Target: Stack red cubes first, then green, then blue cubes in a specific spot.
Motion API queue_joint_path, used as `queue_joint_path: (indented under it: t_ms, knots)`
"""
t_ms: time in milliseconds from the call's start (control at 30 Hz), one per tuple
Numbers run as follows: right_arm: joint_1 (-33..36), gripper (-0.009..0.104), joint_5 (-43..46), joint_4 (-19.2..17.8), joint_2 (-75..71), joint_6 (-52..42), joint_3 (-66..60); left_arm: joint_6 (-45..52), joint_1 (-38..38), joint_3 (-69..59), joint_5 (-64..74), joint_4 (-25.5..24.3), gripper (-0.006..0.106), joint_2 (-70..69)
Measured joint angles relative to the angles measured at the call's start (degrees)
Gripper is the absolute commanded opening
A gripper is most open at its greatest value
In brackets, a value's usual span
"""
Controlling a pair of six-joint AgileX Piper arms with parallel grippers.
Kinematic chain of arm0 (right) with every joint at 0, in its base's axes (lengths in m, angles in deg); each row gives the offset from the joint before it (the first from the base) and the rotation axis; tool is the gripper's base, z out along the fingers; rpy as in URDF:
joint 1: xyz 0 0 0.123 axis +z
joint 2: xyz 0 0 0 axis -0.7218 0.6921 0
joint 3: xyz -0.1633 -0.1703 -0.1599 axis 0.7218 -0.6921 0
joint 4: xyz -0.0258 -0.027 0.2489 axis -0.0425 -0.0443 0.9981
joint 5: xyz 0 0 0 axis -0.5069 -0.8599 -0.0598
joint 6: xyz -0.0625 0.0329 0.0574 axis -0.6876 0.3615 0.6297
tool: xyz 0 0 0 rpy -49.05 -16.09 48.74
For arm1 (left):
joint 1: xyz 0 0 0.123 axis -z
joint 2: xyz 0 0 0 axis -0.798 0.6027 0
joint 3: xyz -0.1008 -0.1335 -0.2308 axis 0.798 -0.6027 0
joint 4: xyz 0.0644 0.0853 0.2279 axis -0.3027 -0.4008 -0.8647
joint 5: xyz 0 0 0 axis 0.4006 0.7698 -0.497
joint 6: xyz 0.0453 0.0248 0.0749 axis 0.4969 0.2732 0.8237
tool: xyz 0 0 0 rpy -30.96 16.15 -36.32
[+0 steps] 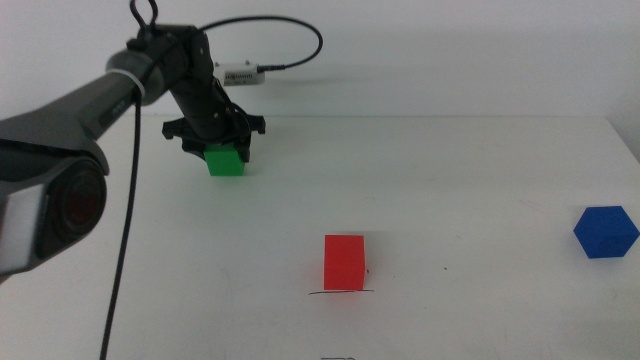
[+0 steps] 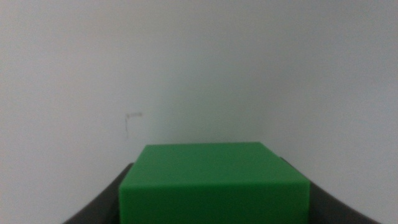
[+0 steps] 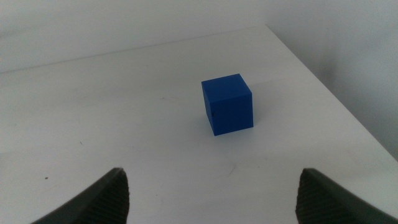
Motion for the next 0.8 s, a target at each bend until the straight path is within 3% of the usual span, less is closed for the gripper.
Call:
queue_joint_path:
  t_ms: [333, 600, 800]
  knots:
    - [0.0, 0.082, 0.0, 0.0, 0.0, 0.0, 0.0, -3.4, 1.6, -6.9, 9.0, -0.7, 0.008, -11.2]
    - [0.0, 0.082, 0.0, 0.0, 0.0, 0.0, 0.0, -17.1, 11.5, -31.4, 0.8, -6.5, 0.008, -30.2]
    - [0.0, 0.082, 0.0, 0.0, 0.0, 0.0, 0.0, -27.5, 20.0, -37.9, -1.0, -10.4, 0.008, -35.2]
